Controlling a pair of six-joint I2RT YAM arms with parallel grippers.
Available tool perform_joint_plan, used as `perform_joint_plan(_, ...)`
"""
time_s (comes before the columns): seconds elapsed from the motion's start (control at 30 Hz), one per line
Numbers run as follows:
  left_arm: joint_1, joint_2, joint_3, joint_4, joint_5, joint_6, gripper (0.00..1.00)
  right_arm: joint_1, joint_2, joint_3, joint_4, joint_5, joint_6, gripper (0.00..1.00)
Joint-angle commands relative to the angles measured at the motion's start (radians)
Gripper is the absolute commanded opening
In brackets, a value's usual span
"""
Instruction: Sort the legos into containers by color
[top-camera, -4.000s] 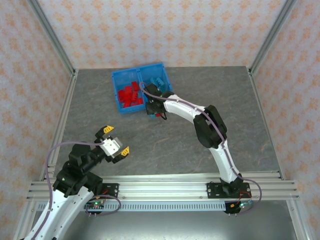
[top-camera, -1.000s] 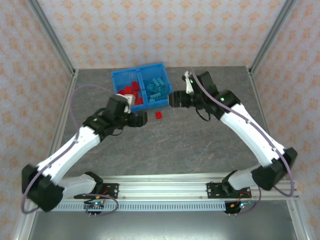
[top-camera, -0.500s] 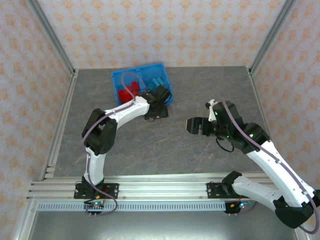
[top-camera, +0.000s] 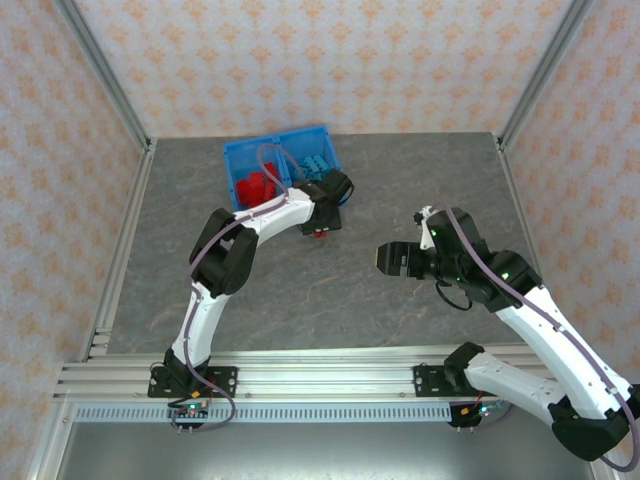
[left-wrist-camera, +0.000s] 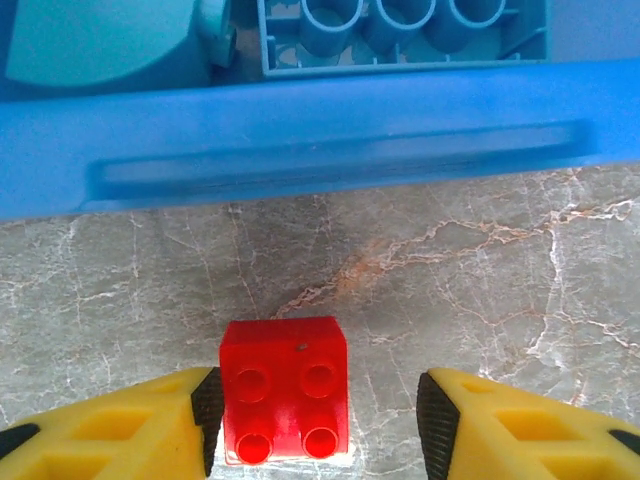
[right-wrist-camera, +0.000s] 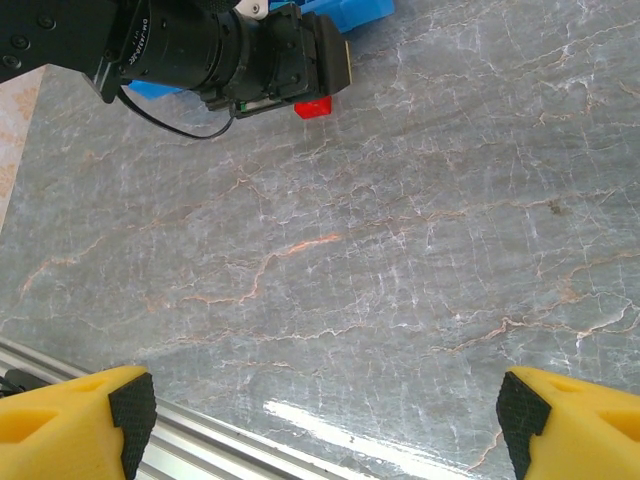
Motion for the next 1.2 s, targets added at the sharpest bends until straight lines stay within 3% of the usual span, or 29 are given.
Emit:
perform_joint_plan(0.0,0.0,0.011,-0.013,-0.026,-0.041,-0.03,0.55,0.004,-0.017,0.004,-0.027,0.031,-0.011,0.9)
perform_joint_plan(0.27,0.0,0.029,-0.047,-0.023,-0.025,-0.025,0.45,0.003,-0.013,0.018,-0.018,0.024,-0.007,0.9)
perform_joint_plan(0.43,-0.002,0.004,-0.05,-0.028,-0.018,-0.01,0.28,0.004,-0.016,0.023,-0.024,0.028,0.005,0.9)
perform_joint_plan(0.57,-0.005,-0.093,-0.06,-0.049,-0.03,0.016,0.27,0.003,-0.023,0.015,-0.009,0.013,0.011,0.9)
perform_joint_plan(0.73,0.01,-0.279,-0.094,-0.097,-0.126,0.06,0.26,0.003,-0.031,0.012,0.024,-0.011,0.019,0.9)
perform_joint_plan(0.97,0.169,-0.456,-0.145,-0.095,-0.151,0.103,0.26,0.003,-0.03,0.006,0.041,-0.011,0.032,0.9)
perform_joint_plan(1.17,0.311,-0.36,-0.035,-0.097,-0.105,0.162,0.25,0.004,-0.038,0.017,0.021,-0.016,0.047,0.9)
